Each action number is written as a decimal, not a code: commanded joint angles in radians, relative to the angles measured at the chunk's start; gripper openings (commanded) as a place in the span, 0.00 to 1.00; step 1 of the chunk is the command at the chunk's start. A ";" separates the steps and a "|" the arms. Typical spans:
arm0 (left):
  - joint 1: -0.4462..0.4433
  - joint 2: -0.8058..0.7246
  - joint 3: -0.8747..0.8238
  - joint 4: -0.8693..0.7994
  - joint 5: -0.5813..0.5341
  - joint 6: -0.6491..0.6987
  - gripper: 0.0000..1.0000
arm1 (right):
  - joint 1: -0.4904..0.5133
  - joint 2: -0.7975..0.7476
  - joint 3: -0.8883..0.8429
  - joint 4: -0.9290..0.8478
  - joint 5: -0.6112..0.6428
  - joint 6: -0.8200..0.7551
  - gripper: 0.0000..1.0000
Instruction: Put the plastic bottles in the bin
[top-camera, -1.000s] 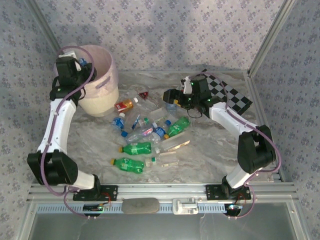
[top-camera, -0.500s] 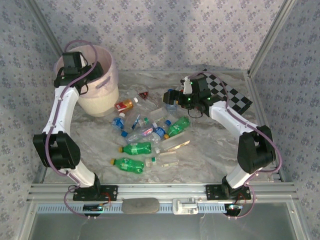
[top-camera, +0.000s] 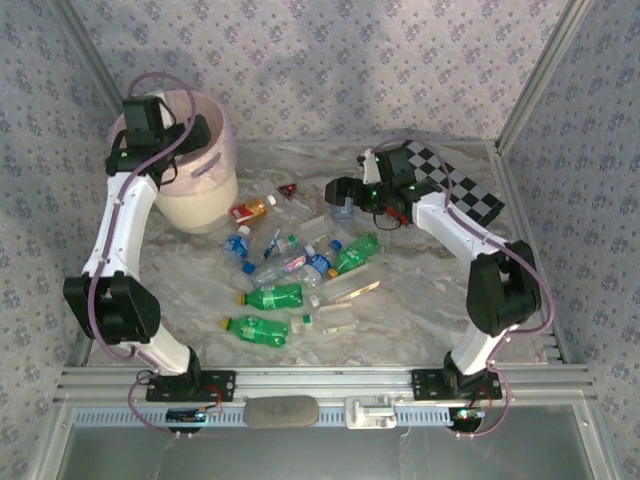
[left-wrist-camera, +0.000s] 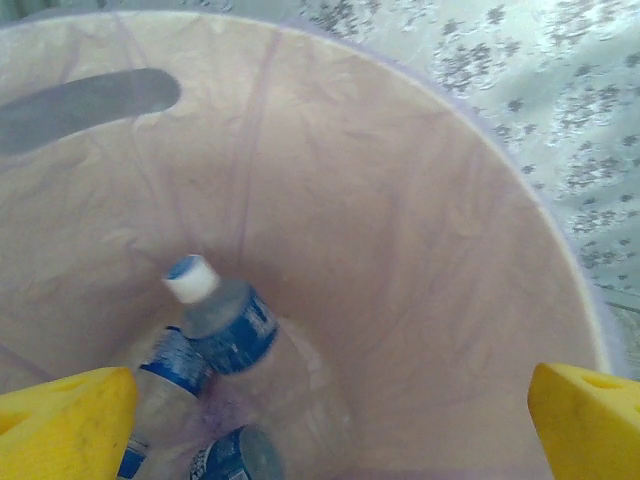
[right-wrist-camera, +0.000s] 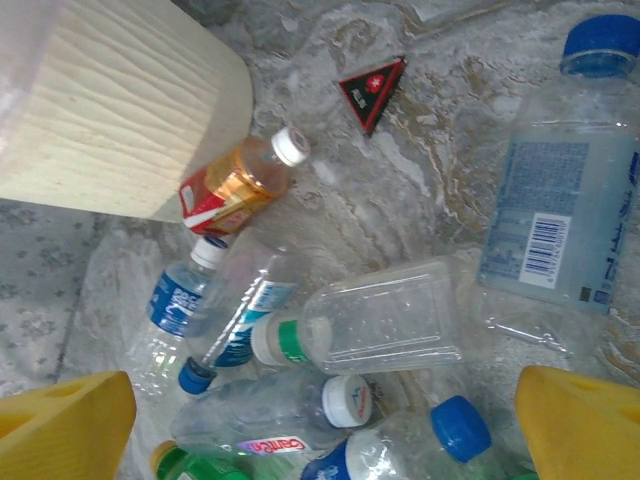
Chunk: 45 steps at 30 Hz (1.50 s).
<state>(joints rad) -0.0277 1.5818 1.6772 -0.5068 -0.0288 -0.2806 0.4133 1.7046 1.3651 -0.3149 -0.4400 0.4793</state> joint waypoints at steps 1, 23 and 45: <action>-0.080 -0.086 -0.006 0.037 -0.028 0.046 1.00 | 0.002 0.048 0.070 -0.088 0.044 -0.059 0.99; -0.488 -0.175 -0.529 0.357 0.133 -0.210 1.00 | 0.013 0.524 0.534 -0.331 0.390 -0.140 0.94; -0.554 -0.033 -0.582 0.363 0.116 -0.293 1.00 | 0.010 0.639 0.604 -0.343 0.382 -0.108 0.72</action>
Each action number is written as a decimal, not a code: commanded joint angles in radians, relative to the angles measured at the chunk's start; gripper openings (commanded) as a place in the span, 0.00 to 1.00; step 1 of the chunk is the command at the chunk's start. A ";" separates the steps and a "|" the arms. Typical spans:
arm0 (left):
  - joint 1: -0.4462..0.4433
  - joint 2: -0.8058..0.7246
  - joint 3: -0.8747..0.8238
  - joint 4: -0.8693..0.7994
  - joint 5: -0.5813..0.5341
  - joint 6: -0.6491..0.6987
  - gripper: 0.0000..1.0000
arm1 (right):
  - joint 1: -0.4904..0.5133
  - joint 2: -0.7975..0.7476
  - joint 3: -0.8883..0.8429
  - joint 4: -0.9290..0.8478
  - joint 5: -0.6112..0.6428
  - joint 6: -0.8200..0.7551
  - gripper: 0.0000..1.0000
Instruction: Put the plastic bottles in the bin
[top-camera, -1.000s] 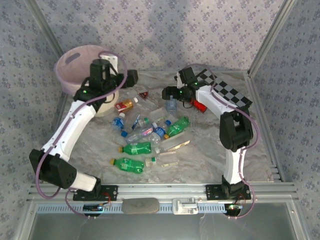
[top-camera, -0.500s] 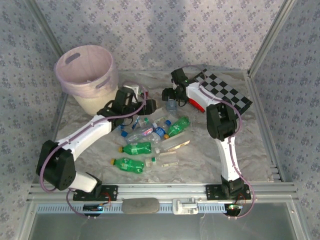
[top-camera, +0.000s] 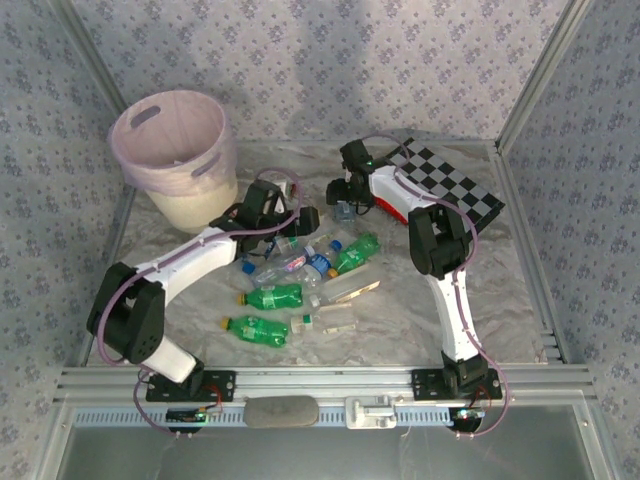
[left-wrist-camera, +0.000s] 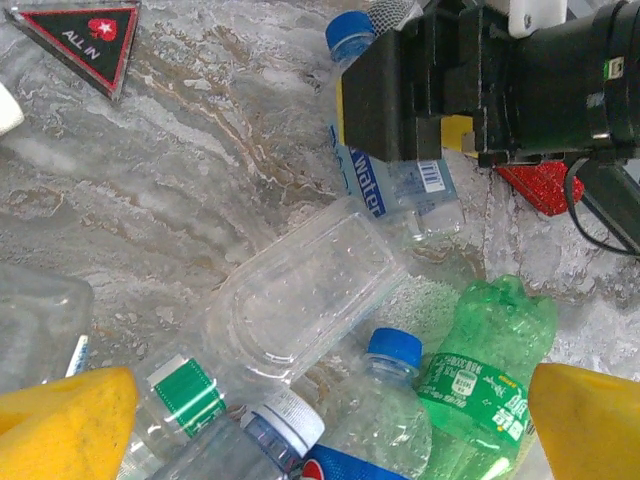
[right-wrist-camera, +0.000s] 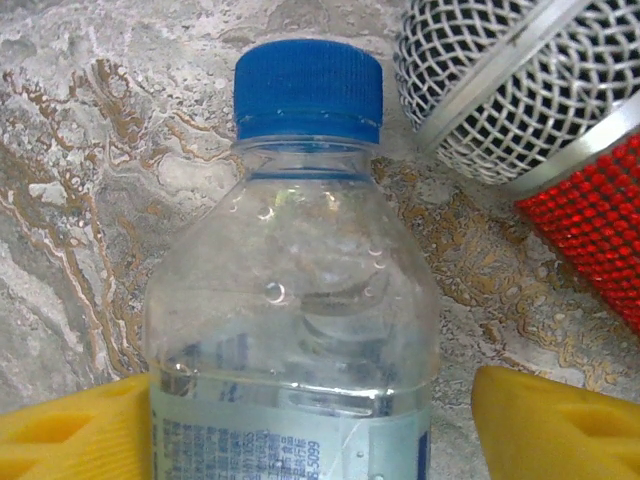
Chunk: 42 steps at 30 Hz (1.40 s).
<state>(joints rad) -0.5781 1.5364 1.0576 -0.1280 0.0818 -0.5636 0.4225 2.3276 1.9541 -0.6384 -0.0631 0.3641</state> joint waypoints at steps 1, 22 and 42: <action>-0.004 0.015 0.038 -0.015 0.007 -0.011 1.00 | 0.001 0.014 0.011 -0.014 0.002 0.007 0.70; -0.005 -0.012 -0.047 0.235 0.197 -0.019 1.00 | -0.114 -0.364 -0.411 0.461 -0.361 0.202 0.51; -0.052 0.141 0.083 0.284 0.319 -0.002 1.00 | -0.060 -0.623 -0.710 0.774 -0.474 0.455 0.49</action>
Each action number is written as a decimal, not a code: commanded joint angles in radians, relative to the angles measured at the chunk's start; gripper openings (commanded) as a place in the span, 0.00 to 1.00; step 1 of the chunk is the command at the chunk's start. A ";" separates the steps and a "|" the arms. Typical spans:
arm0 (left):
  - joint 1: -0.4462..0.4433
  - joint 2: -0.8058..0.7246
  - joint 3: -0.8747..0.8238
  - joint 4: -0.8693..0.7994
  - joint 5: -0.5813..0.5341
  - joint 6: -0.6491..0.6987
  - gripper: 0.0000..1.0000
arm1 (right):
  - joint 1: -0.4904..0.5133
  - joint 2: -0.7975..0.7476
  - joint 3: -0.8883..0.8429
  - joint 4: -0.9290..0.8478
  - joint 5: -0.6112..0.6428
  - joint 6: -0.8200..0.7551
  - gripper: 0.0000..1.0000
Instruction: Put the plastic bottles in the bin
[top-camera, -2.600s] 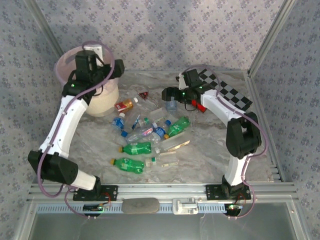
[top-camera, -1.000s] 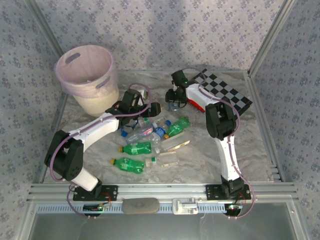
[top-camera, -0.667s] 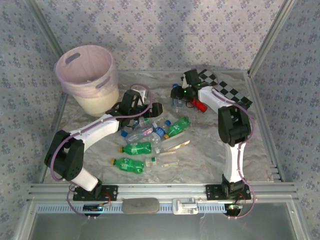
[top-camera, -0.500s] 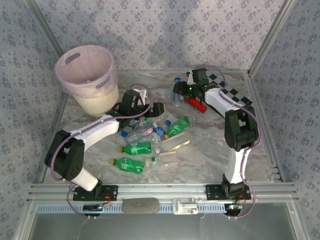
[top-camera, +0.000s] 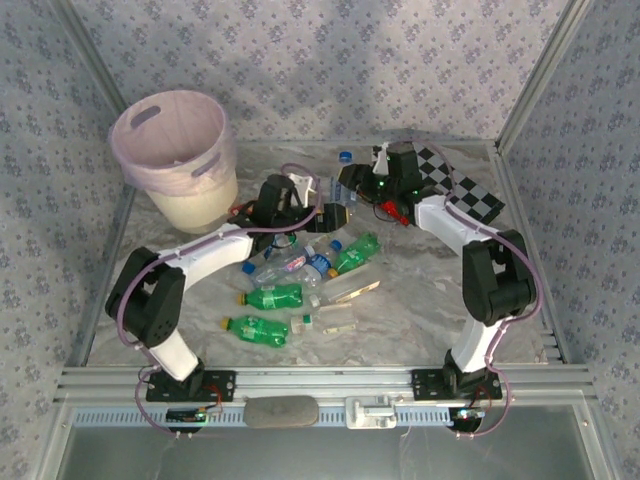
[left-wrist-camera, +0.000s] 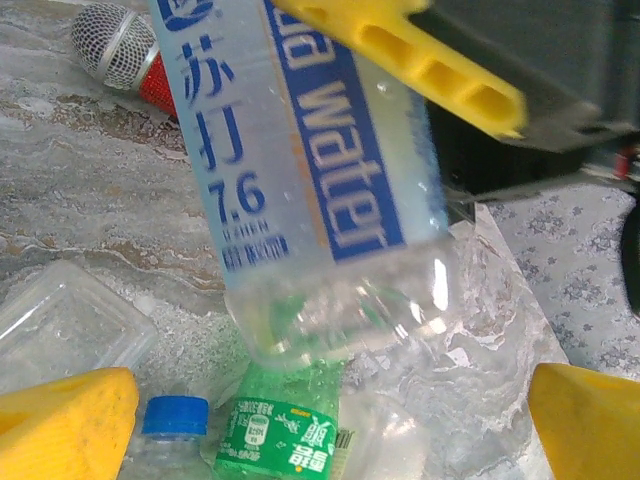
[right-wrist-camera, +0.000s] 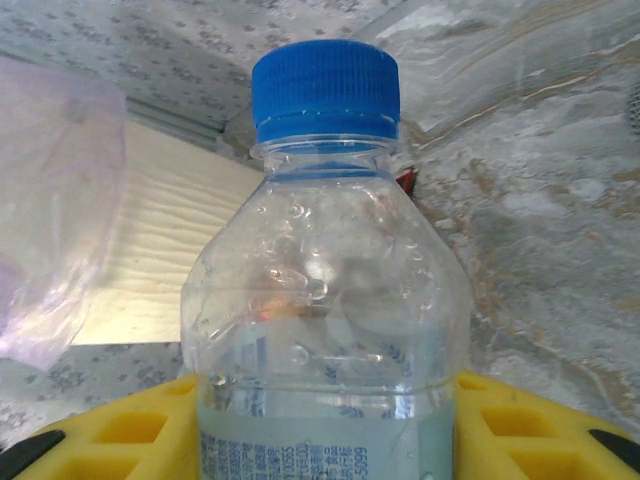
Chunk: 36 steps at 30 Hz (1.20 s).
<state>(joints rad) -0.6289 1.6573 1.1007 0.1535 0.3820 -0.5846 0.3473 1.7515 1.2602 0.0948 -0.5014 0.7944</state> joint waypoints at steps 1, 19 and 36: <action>-0.002 0.027 0.045 0.001 0.014 0.019 1.00 | 0.021 -0.055 -0.024 0.041 -0.037 0.025 0.49; 0.000 0.075 0.075 0.006 0.000 0.027 0.63 | 0.062 -0.083 -0.095 0.048 -0.040 0.034 0.49; 0.006 0.070 0.059 -0.014 -0.048 0.025 0.51 | -0.023 -0.139 -0.083 0.001 -0.036 0.008 0.80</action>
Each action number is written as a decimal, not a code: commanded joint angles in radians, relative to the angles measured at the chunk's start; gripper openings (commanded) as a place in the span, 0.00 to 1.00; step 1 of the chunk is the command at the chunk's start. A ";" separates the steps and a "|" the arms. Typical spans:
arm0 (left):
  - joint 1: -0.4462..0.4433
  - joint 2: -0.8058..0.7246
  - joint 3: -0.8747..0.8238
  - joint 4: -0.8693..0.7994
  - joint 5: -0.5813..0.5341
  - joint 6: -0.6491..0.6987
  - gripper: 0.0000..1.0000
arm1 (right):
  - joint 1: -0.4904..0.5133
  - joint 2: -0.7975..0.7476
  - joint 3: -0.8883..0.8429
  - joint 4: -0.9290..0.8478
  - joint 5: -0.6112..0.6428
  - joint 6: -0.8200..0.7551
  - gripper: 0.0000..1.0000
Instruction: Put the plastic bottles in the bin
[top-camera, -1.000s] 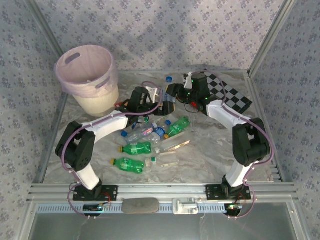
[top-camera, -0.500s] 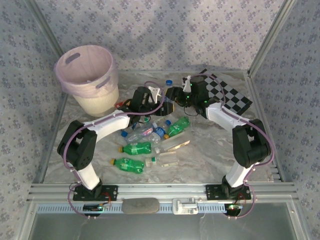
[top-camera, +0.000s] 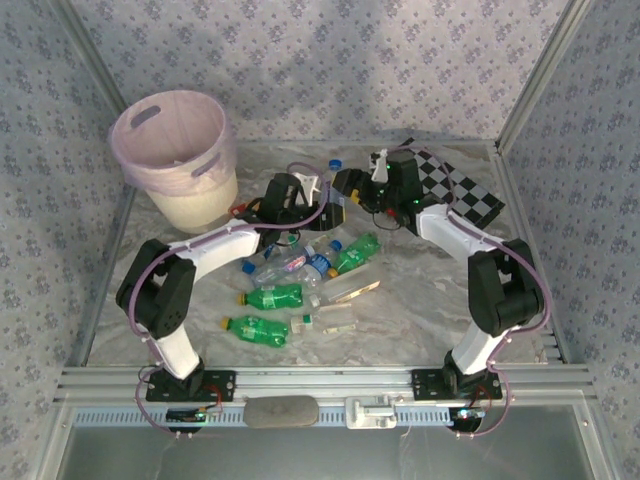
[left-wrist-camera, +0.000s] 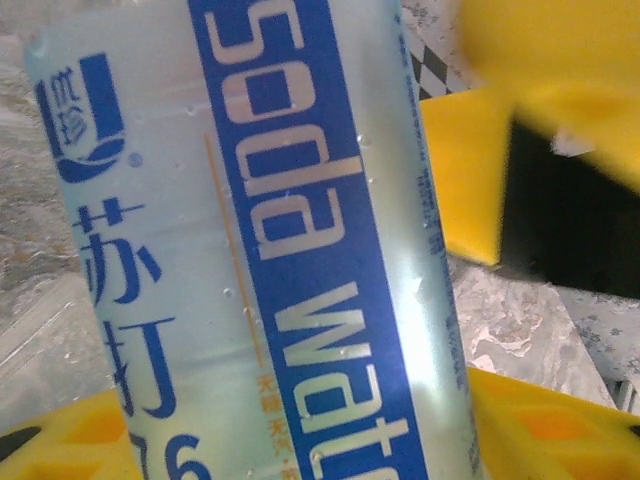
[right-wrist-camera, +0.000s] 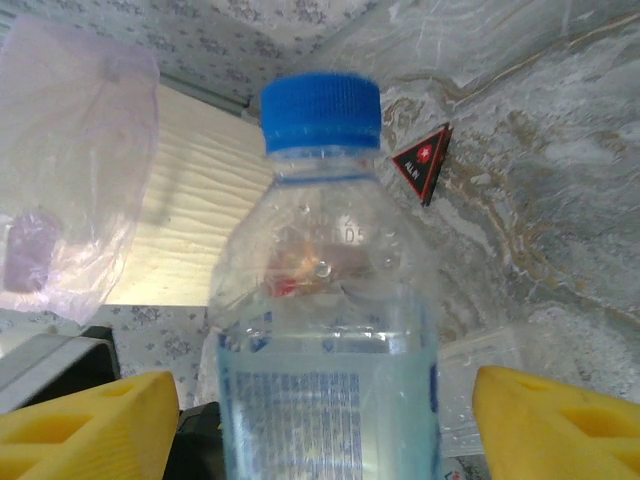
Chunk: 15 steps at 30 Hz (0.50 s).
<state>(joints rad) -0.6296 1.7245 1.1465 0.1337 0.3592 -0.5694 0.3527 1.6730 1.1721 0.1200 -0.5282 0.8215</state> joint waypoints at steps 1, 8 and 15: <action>0.009 0.000 0.009 0.007 -0.029 0.006 0.51 | -0.040 -0.073 -0.001 -0.030 -0.003 -0.023 0.80; 0.040 -0.038 -0.010 -0.017 -0.053 0.021 0.51 | -0.106 -0.142 -0.070 -0.057 0.050 -0.042 0.82; 0.110 -0.130 0.031 -0.103 -0.082 0.114 0.51 | -0.104 -0.151 -0.098 -0.096 0.090 -0.070 0.87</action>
<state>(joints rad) -0.5438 1.6718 1.1435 0.0635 0.2970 -0.5201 0.2413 1.5379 1.0851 0.0643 -0.4660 0.7872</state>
